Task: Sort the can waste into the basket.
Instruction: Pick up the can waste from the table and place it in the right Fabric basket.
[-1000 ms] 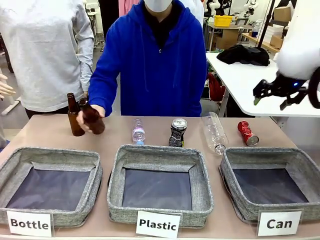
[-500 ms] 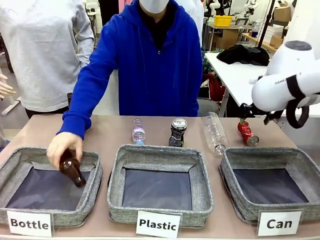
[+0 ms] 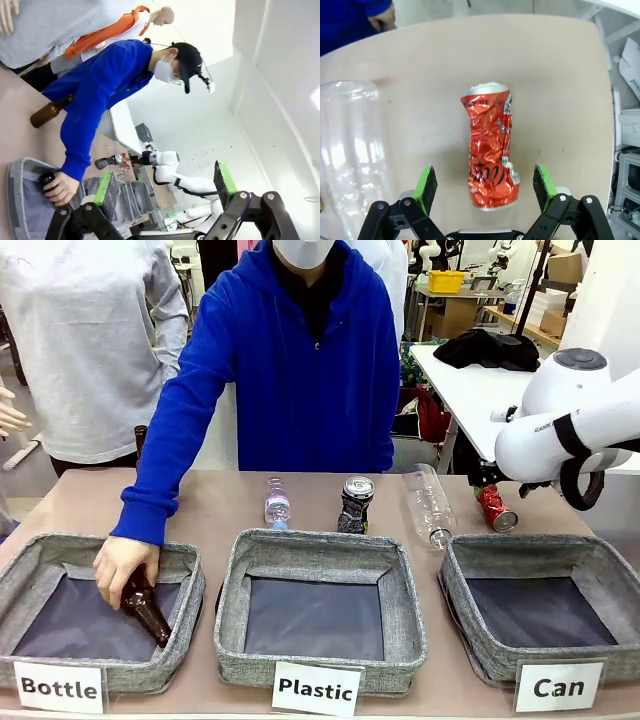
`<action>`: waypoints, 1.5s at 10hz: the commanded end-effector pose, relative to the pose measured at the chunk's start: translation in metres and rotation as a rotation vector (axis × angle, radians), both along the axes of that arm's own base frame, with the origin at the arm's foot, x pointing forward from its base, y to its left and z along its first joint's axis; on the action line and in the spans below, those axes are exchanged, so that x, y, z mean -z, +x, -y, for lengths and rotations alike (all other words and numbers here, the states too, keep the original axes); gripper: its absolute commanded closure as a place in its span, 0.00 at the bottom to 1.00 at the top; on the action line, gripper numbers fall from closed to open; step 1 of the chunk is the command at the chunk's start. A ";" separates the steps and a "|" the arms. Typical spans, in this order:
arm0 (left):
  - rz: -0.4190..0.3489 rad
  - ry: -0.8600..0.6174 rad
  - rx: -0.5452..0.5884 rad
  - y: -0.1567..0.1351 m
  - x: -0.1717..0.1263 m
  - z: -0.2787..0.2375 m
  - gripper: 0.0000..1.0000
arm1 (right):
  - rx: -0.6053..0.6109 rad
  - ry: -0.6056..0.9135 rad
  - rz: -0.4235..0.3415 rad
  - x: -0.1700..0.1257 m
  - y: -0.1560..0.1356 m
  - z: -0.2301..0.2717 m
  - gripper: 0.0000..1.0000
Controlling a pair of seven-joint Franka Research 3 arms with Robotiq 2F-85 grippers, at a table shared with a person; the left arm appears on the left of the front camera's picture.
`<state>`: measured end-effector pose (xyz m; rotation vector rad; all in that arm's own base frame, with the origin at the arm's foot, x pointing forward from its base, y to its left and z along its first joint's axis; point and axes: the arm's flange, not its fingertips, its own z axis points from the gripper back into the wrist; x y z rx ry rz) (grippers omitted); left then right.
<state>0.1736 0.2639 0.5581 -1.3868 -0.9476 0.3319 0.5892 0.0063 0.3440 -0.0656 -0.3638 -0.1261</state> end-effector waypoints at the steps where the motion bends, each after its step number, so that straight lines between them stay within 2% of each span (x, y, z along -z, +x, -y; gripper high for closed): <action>1: -0.056 -0.053 0.096 -0.017 -0.001 -0.006 0.00 | 0.000 -0.050 0.020 0.012 0.018 -0.001 0.00; 4: -0.043 -0.019 0.140 -0.035 -0.012 -0.003 0.00 | 0.001 -0.007 -0.012 0.027 0.034 0.007 0.00; 9: -0.134 -0.031 0.154 -0.011 0.007 0.010 0.00 | 0.012 -0.024 -0.032 0.029 0.036 0.004 0.00; 10: -0.163 -0.041 0.193 -0.001 0.014 0.020 0.00 | 0.013 -0.023 -0.045 0.028 0.038 0.004 0.41; 11: -0.198 -0.032 0.228 0.010 0.026 0.038 0.00 | 0.009 -0.020 -0.056 0.028 0.036 0.004 0.56; 12: -0.234 -0.037 0.255 0.019 0.039 0.053 0.00 | 0.006 -0.020 -0.064 0.030 0.033 0.005 0.96; 13: -0.268 -0.035 0.240 0.033 0.049 0.070 0.00 | 0.007 -0.017 -0.076 0.029 0.033 0.004 1.00; 15: -0.302 0.024 0.228 0.060 0.070 0.113 0.00 | 0.005 -0.017 -0.083 0.028 0.030 0.004 1.00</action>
